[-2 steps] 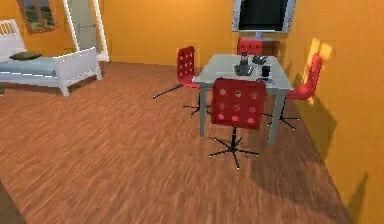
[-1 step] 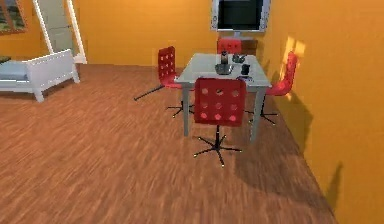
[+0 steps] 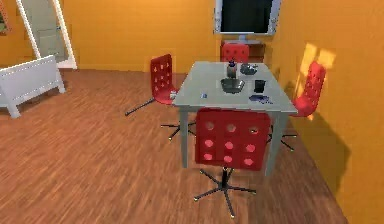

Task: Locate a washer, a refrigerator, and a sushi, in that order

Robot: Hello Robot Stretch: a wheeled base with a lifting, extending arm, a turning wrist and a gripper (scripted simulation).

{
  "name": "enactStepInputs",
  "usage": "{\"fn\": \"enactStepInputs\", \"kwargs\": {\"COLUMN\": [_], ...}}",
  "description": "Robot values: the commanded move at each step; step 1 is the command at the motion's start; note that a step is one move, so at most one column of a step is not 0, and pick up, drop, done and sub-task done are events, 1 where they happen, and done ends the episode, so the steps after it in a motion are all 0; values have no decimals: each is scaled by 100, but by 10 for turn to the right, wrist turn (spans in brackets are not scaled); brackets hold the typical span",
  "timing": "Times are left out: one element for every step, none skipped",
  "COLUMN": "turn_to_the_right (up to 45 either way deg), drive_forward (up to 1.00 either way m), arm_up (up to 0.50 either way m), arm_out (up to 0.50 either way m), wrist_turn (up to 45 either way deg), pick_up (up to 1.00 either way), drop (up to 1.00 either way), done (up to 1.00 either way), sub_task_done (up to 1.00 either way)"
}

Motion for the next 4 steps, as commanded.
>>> {"fn": "enactStepInputs", "kwargs": {"turn_to_the_right": [-390,0,60,0], "drive_forward": [0,60,0,100], "arm_up": [0,0,0,0], "arm_out": [0,0,0,0], "wrist_turn": [0,0,0,0], "pick_up": [0,0,0,0], "drop": [0,0,0,0], "done": [0,0,0,0], "sub_task_done": [0,0,0,0]}}
